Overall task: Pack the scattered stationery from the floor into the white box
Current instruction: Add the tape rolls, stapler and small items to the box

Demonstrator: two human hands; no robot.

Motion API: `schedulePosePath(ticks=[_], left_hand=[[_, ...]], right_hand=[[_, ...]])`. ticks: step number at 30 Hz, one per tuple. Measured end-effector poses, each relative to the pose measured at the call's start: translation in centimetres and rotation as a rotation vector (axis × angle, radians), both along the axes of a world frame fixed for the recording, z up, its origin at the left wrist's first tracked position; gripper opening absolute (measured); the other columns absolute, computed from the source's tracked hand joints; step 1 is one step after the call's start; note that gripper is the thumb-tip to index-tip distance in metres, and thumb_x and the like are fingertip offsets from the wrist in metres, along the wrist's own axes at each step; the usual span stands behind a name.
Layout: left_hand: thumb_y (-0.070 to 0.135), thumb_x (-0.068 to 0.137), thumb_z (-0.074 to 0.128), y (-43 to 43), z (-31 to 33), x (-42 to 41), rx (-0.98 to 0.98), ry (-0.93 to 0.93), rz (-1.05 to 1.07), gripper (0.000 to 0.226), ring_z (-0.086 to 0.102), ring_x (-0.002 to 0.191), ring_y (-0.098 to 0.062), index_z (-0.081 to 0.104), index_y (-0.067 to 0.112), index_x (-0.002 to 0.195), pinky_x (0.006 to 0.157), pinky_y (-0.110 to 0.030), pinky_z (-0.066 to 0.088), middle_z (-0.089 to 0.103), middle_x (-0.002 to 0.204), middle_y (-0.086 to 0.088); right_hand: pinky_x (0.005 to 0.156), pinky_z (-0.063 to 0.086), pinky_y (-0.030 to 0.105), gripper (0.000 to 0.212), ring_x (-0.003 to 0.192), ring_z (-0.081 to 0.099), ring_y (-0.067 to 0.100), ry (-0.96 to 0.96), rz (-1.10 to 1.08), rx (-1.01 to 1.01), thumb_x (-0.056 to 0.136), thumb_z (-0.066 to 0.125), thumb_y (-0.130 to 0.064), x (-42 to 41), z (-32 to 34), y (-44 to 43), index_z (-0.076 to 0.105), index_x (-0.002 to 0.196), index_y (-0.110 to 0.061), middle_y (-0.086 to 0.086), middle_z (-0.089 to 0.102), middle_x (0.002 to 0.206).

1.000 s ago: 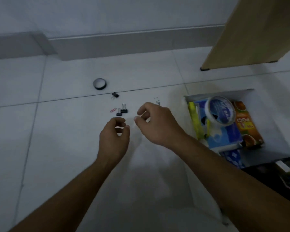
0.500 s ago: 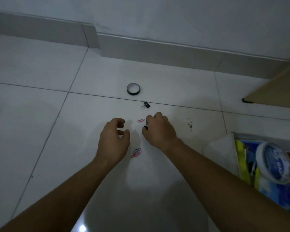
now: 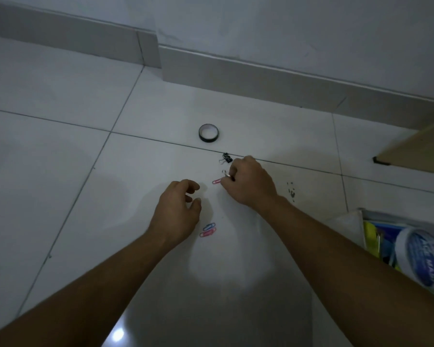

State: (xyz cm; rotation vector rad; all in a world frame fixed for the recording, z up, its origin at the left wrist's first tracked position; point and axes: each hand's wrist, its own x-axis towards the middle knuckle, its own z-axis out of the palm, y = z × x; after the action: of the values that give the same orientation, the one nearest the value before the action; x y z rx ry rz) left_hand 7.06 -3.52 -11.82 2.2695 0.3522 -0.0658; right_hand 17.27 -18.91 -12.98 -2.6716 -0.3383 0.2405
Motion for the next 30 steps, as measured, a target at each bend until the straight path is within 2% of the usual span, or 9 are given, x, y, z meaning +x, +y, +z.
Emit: schedulePosePath(ticks=[4,7,10,14,17,21,23,26,30], left_hand=[[0.015,0.09,0.06,-0.3,-0.2,0.9,0.033,0.0,-0.033,0.031,0.054,0.093,-0.011,0.058,0.014,0.121,0.081,-0.02,0.042,0.058,0.121,-0.005],[0.013,0.091,0.059,-1.4,-0.5,1.9,0.064,-0.007,-0.097,0.033,0.054,0.095,-0.011,0.058,0.012,0.123,0.079,-0.016,0.038,0.057,0.122,-0.006],[0.009,0.091,0.055,-2.8,-0.9,2.9,0.122,-0.026,-0.227,0.039,0.054,0.11,-0.02,0.053,0.008,0.13,0.087,-0.013,0.035,0.05,0.13,-0.009],[0.005,0.091,0.051,-4.3,-1.5,4.5,0.298,-0.016,-0.419,0.053,0.038,0.127,-0.029,0.035,0.006,0.141,0.104,-0.031,0.034,0.032,0.149,-0.011],[0.003,0.089,0.051,-4.6,-1.9,5.7,0.529,0.053,-0.545,0.059,0.036,0.125,-0.032,0.03,0.006,0.144,0.102,-0.039,0.042,0.029,0.149,-0.01],[0.003,0.087,0.057,-4.5,-2.2,5.5,0.693,0.016,-0.601,0.044,0.043,0.115,-0.028,0.046,0.004,0.129,0.091,-0.036,0.048,0.042,0.134,-0.013],[0.005,0.081,0.065,-4.4,-2.2,4.7,0.773,-0.01,-0.655,0.046,0.043,0.11,-0.028,0.049,0.002,0.124,0.09,-0.033,0.047,0.044,0.127,-0.014],[0.008,0.091,0.052,-4.1,-2.2,3.5,0.882,-0.095,-0.699,0.032,0.039,0.117,-0.033,0.053,-0.001,0.121,0.096,-0.037,0.04,0.045,0.129,-0.017],[0.013,0.093,0.05,-3.5,-1.9,2.7,0.87,-0.116,-0.793,0.039,0.044,0.111,-0.032,0.047,0.0,0.129,0.09,-0.038,0.043,0.049,0.128,-0.016]], right_hand=[[0.07,0.048,0.036,0.012,0.087,0.055,0.026,-0.165,0.034,0.132,0.088,0.058,-0.019,2.2,0.8,1.0,0.059,0.092,-0.008,0.01,0.057,0.103],[0.074,0.048,0.039,0.012,0.091,0.057,0.029,-0.077,0.237,0.014,0.092,0.051,-0.011,4.2,0.9,1.6,0.058,0.097,-0.003,0.014,0.062,0.102],[0.071,0.049,0.038,0.012,0.09,0.058,0.029,0.001,0.344,-0.082,0.09,0.05,-0.003,5.1,0.2,1.1,0.06,0.097,-0.004,0.016,0.063,0.099],[0.08,0.05,0.04,0.012,0.092,0.061,0.029,-0.025,0.211,0.112,0.086,0.059,-0.004,4.9,-1.0,-1.3,0.066,0.096,-0.002,0.015,0.068,0.098],[0.083,0.051,0.035,0.013,0.092,0.064,0.028,-0.023,0.088,0.223,0.085,0.066,-0.005,4.7,-1.5,-2.5,0.07,0.097,-0.002,0.015,0.071,0.098],[0.083,0.044,0.025,0.016,0.098,0.06,0.028,-0.051,0.043,0.165,0.086,0.066,-0.006,4.7,-1.6,-2.8,0.071,0.1,-0.002,0.018,0.064,0.107],[0.086,0.046,0.033,0.017,0.099,0.06,0.03,-0.053,0.077,0.123,0.088,0.062,-0.005,4.6,-1.3,-2.8,0.07,0.103,0.0,0.02,0.065,0.107],[0.084,0.05,0.042,0.02,0.096,0.061,0.032,-0.044,0.12,0.004,0.089,0.056,-0.006,3.7,-0.6,-2.8,0.071,0.101,-0.001,0.019,0.068,0.103],[0.083,0.056,0.038,0.021,0.091,0.067,0.029,0.006,0.005,0.071,0.083,0.062,-0.008,1.8,-0.1,-2.8,0.074,0.1,-0.002,0.017,0.072,0.099]])
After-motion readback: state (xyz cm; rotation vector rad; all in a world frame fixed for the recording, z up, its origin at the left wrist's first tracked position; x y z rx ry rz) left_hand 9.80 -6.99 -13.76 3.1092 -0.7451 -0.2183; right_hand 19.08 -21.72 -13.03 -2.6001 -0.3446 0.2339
